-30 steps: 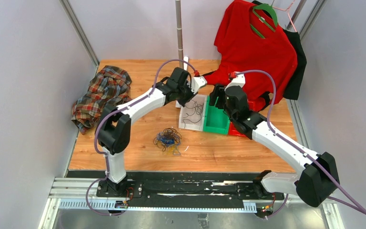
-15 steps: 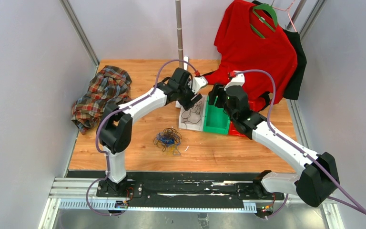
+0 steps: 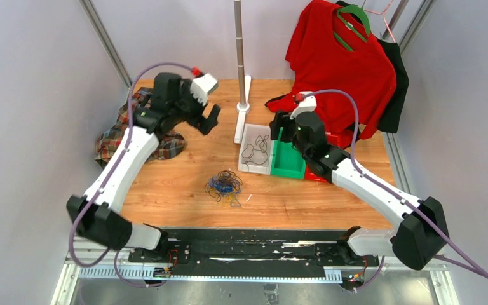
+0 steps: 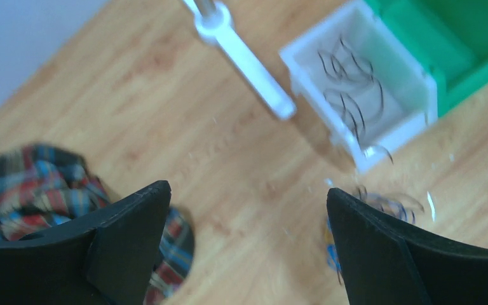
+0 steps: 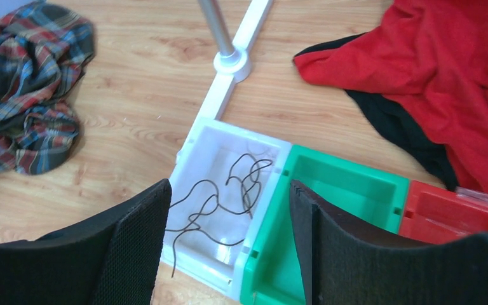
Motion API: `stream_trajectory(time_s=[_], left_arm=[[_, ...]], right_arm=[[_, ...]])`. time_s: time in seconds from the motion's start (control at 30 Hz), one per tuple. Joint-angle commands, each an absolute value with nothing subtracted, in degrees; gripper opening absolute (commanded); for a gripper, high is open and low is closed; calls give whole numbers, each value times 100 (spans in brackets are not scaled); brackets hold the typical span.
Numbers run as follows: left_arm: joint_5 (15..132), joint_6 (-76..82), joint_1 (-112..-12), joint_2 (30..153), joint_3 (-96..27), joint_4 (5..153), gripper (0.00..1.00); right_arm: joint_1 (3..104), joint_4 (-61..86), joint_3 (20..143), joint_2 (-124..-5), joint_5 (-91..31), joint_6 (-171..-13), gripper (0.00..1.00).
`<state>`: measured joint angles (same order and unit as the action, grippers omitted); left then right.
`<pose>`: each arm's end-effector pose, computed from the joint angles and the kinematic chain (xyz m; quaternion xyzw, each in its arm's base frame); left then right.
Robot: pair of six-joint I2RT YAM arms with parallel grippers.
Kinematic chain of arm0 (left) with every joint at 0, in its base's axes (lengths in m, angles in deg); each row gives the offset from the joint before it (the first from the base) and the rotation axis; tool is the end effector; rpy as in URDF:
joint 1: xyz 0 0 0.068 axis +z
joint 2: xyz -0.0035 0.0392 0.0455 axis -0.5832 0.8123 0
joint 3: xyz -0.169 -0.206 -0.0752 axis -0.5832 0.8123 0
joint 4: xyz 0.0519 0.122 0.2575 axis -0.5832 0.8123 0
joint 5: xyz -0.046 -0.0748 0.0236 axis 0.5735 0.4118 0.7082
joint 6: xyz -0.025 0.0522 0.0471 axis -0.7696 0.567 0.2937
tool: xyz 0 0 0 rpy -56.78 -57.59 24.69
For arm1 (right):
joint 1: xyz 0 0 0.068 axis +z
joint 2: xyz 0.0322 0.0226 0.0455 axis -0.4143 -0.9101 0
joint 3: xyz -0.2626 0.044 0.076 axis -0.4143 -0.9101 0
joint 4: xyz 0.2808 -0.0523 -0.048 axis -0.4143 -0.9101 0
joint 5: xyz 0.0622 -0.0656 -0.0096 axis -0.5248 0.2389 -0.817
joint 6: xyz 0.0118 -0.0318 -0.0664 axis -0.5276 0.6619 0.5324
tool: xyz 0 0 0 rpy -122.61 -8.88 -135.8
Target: Untangle the cables
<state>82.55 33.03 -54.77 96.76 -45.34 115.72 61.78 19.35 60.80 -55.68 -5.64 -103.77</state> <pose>0.3352 -0.1355 0.3789 0.3492 0.7948 -0.1315 0.4787 0.2892 0.1974 0.3208 -0.0324 0.7669 0.1946 0.6107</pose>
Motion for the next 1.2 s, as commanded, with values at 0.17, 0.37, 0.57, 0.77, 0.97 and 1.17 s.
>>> stream_trajectory(time_s=[0.17, 0.37, 0.57, 0.77, 0.97, 1.17], left_arm=[[9053, 3611, -5295, 8764, -2257, 11896, 100], [9272, 3690, -5157, 8773, -1650, 11596, 95], [9458, 3794, -5114, 8953, -1294, 11251, 80], [9785, 3732, -5110, 9381, -1384, 11099, 65], [10539, 3779, -5168, 9788, -1485, 10957, 63], [10560, 3958, -5462, 10243, -1670, 10851, 58]], right_arm=[[7098, 1979, 6247, -6020, -585, -10143, 70], [7648, 1957, 5853, -6205, -440, -10323, 71], [7785, 2071, 5364, -6144, -519, -10704, 71], [7817, 2269, 5170, -6121, -733, -10783, 69], [7853, 2321, 5045, -6136, -823, -10906, 67], [7862, 2301, 4961, -6118, -788, -10937, 66]])
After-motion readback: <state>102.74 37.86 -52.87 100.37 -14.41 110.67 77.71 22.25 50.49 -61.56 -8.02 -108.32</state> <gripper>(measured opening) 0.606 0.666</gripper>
